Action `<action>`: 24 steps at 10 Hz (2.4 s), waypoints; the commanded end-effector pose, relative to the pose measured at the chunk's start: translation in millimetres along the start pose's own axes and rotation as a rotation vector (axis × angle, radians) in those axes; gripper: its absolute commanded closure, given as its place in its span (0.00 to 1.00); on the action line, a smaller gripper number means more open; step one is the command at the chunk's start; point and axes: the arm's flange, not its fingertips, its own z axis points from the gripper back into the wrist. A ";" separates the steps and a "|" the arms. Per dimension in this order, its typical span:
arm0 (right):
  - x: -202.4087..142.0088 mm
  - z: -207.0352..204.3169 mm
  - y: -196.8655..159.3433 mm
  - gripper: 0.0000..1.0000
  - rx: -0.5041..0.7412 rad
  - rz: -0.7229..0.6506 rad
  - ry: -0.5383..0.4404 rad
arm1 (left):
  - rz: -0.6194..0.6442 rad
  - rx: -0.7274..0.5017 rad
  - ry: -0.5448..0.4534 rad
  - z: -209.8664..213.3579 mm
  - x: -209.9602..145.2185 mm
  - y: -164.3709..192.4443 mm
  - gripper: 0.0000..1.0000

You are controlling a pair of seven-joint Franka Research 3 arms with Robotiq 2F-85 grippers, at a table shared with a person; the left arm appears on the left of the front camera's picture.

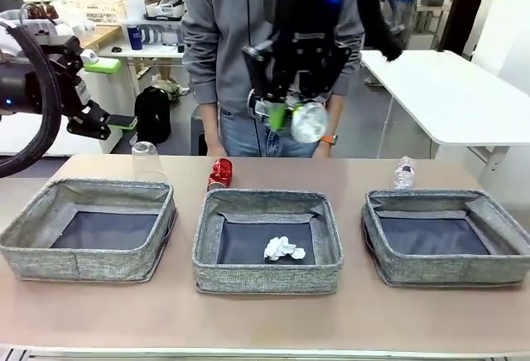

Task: Sort the waste into the appropriate baskets.
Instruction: Pick up the waste item pointed out by the person, then place the picked waste into the Fabric basket indicated by the person.

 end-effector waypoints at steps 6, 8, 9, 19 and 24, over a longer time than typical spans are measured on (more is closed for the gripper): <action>56.4 69.8 44.2 0.64 -0.168 -0.404 0.142 | 0.011 -0.013 -0.015 -2.0 -0.1 -3.5 0.00; 70.1 90.6 39.9 0.64 -0.175 -0.423 0.150 | 0.011 -0.013 -0.015 -2.0 -0.1 -3.5 0.00; 72.2 100.6 39.2 0.64 -0.168 -0.413 0.142 | 0.011 -0.013 -0.015 -2.0 -0.1 -3.5 0.00; 58.6 95.3 23.4 0.64 -0.149 -0.402 0.137 | 0.011 -0.013 -0.015 -2.0 -0.1 -3.5 0.00; 58.6 95.3 23.4 0.64 -0.149 -0.402 0.137 | 0.011 -0.013 -0.015 -2.0 -0.1 -3.5 0.00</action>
